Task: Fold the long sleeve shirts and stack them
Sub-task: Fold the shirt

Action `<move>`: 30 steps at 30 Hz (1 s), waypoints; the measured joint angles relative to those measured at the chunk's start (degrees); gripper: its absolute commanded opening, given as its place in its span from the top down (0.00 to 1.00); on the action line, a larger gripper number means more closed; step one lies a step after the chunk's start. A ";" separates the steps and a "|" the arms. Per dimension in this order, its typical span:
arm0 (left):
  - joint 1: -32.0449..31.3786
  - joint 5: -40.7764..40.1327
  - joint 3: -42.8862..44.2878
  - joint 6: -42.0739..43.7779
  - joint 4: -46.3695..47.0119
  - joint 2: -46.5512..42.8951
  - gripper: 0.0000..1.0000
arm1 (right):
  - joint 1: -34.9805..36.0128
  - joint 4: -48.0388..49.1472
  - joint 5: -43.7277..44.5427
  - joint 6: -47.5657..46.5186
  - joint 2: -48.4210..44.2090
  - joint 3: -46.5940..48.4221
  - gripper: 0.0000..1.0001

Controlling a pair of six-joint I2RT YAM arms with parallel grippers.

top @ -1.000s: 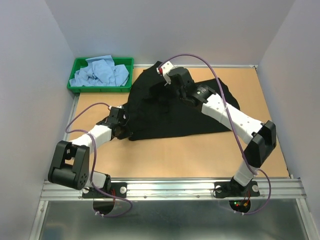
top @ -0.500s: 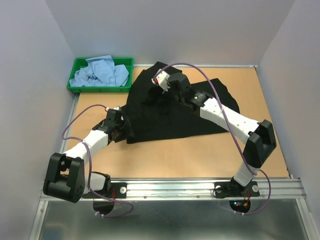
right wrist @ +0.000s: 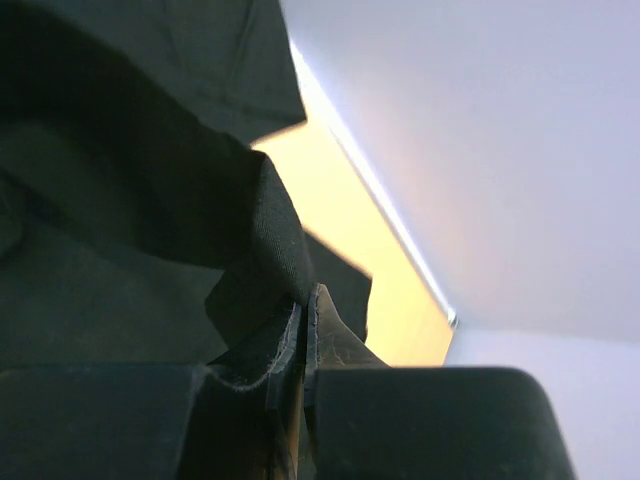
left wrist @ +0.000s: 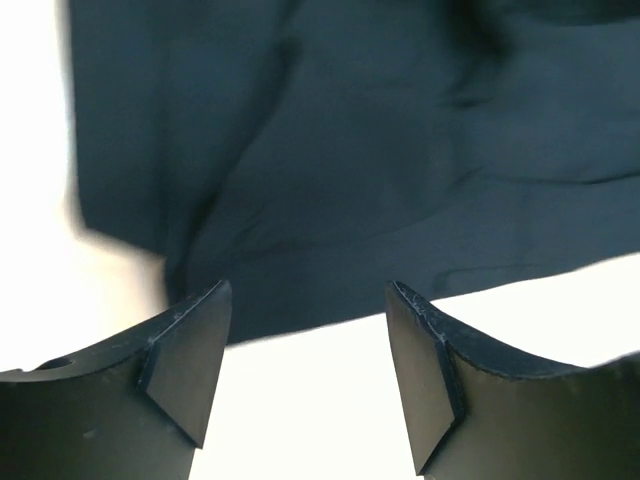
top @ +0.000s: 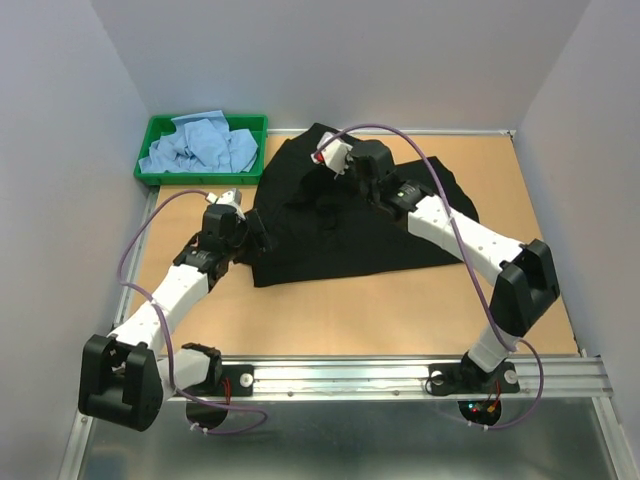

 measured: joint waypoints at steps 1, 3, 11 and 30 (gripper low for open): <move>-0.13 0.72 0.00 -0.11 1.64 -0.13 0.28 | 0.02 0.59 -0.48 -0.57 0.79 1.07 0.99; -0.68 2.36 -0.02 -0.76 6.43 0.00 0.29 | 0.04 1.66 -1.55 -2.14 2.58 3.78 0.99; -3.72 4.20 -0.02 -3.52 23.08 8.33 0.29 | 0.07 5.77 -6.99 -7.74 7.50 10.14 0.98; -5.90 0.68 -3.04 -9.22 26.77 16.98 0.29 | 0.07 14.75 -23.80 -11.91 15.56 20.74 0.95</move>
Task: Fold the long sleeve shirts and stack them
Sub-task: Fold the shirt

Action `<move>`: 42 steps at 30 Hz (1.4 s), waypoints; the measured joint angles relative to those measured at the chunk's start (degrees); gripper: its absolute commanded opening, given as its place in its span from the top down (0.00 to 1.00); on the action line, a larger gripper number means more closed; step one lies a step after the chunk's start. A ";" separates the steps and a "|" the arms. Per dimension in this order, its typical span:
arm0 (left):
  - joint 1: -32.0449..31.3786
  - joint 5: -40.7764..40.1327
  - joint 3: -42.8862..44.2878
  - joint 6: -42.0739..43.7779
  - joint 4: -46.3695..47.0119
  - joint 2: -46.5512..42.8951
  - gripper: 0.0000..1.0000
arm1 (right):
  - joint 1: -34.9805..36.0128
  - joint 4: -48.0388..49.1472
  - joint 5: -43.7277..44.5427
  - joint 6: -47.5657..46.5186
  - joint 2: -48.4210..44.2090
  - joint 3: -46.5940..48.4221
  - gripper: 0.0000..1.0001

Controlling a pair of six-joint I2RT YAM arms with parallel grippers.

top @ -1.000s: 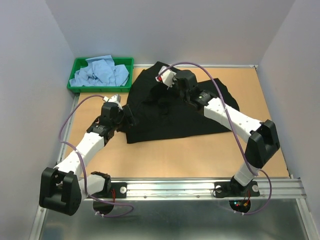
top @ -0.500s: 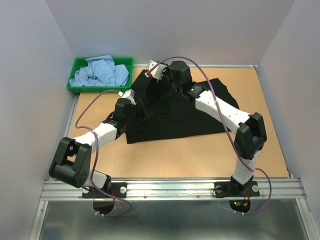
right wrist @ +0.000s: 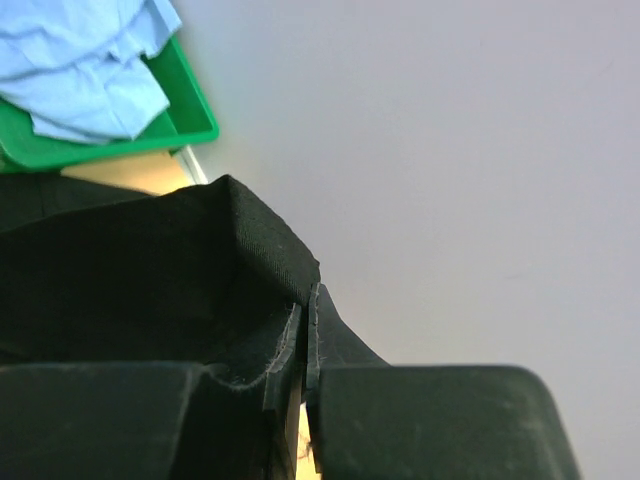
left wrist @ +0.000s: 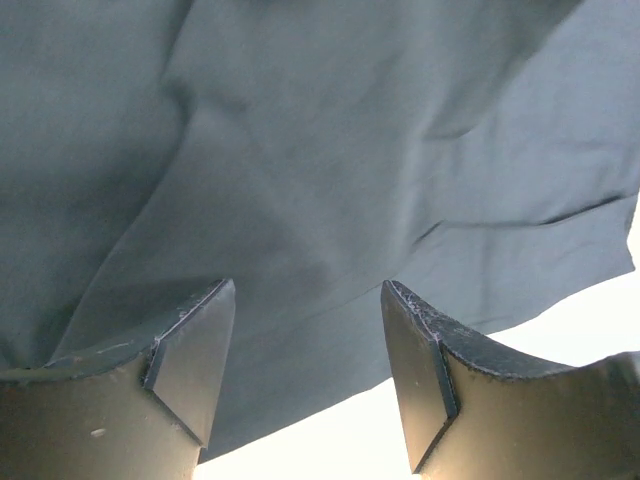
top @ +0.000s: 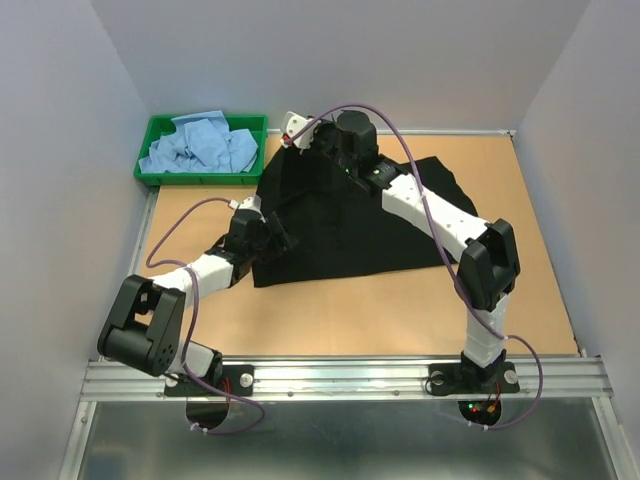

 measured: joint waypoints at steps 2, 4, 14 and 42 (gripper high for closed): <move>0.00 -0.68 -1.90 -0.57 -1.20 -0.90 0.29 | 0.00 1.01 -1.92 -0.33 0.00 -0.17 0.95; 0.00 -1.57 -3.50 -1.14 -2.47 -2.38 0.29 | 0.00 2.80 -3.17 -0.52 -0.46 -1.90 0.95; 0.52 -4.85 -6.23 -3.43 -7.19 -9.53 0.30 | 0.00 4.37 -5.27 -1.20 -8.79 -19.19 0.93; 3.17 -9.44 -6.21 1.16 -14.99 -20.83 0.30 | 0.00 -0.48 8.15 6.40 -48.54 -67.91 0.32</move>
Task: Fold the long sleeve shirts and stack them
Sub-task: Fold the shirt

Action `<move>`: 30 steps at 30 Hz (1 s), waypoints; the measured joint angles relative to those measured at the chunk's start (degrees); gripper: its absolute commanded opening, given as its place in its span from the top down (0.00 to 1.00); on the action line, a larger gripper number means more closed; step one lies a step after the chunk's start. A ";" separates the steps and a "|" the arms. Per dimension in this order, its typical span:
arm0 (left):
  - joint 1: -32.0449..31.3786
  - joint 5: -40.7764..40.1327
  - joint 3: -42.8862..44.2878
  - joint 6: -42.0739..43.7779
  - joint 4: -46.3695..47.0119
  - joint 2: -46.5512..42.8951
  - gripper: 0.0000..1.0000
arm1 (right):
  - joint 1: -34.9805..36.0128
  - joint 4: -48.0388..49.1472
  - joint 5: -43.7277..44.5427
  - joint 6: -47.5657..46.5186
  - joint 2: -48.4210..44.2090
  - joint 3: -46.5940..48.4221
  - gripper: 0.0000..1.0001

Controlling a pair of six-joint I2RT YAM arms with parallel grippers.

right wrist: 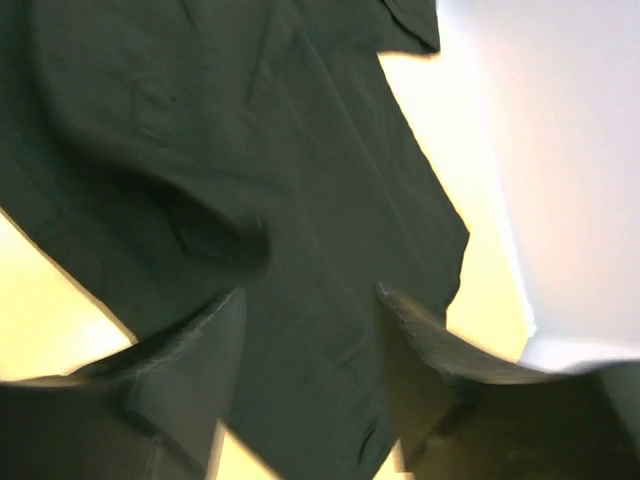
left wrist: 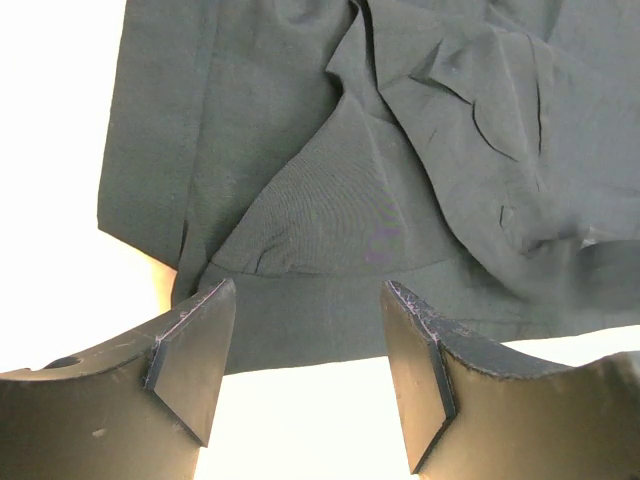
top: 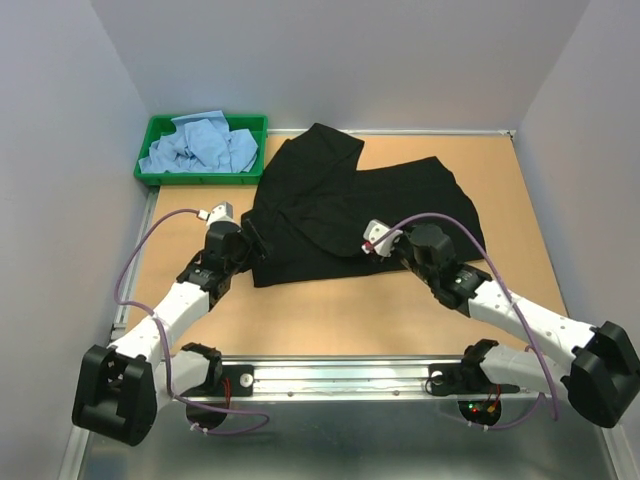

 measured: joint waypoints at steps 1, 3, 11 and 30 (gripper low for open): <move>0.02 -0.11 0.00 0.35 -0.35 -0.61 0.30 | 0.00 -0.26 0.85 1.31 -0.70 -0.17 0.29; 0.04 -0.26 0.00 0.79 -0.66 -1.33 0.29 | 0.00 -1.18 2.49 4.48 -2.29 -0.20 0.23; 0.33 -0.37 0.04 4.17 -2.25 -4.02 0.29 | 0.02 -9.75 9.49 30.10 -2.38 3.43 0.08; 0.33 2.99 4.70 14.29 -4.55 2.91 0.28 | 0.02 -24.61 13.81 99.60 23.93 23.58 0.14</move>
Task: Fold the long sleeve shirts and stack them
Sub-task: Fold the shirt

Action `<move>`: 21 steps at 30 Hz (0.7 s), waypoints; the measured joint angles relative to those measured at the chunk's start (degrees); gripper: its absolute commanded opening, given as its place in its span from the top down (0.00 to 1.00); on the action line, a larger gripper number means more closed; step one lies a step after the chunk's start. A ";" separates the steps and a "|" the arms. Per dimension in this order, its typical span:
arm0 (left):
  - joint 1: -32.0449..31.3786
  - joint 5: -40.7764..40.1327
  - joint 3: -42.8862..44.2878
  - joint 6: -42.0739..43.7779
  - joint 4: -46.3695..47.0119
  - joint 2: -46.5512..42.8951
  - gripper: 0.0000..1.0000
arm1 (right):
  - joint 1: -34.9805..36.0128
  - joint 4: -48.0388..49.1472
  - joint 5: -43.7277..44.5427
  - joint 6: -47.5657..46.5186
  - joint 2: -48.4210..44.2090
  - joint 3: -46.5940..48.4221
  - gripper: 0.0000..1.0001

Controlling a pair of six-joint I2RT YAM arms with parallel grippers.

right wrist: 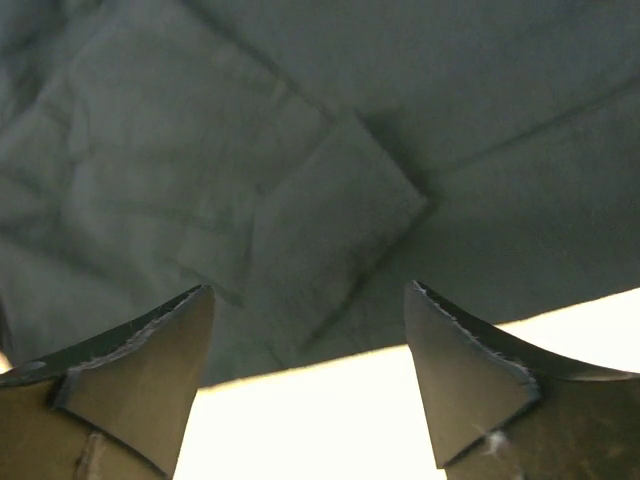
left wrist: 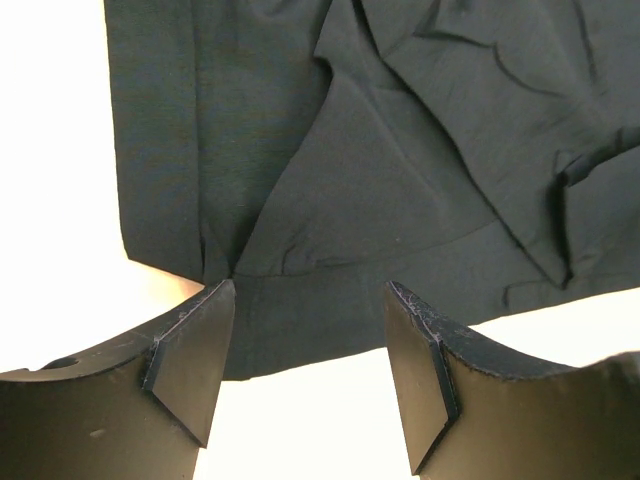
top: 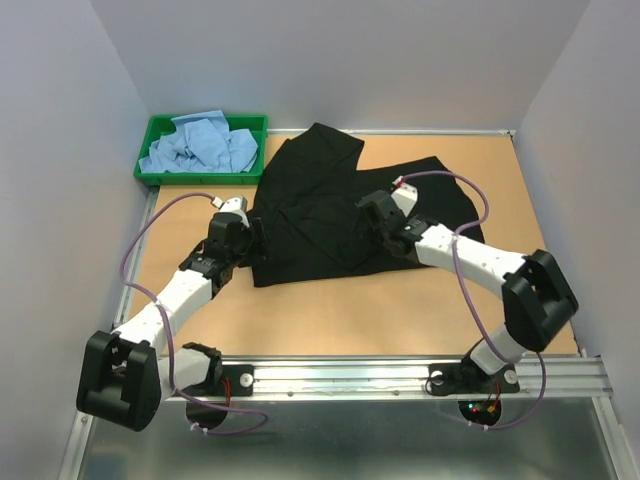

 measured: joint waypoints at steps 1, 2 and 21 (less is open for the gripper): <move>0.00 0.02 0.15 0.52 -0.09 0.55 0.28 | 0.31 -0.81 1.64 0.79 2.43 2.27 0.13; 0.00 0.00 0.33 1.05 -0.09 0.98 0.28 | 0.50 -1.01 2.80 1.25 3.87 3.69 0.12; 0.00 -4.52 0.59 2.64 -0.15 3.26 0.28 | 12.66 -10.49 22.34 -9.25 31.17 25.14 0.25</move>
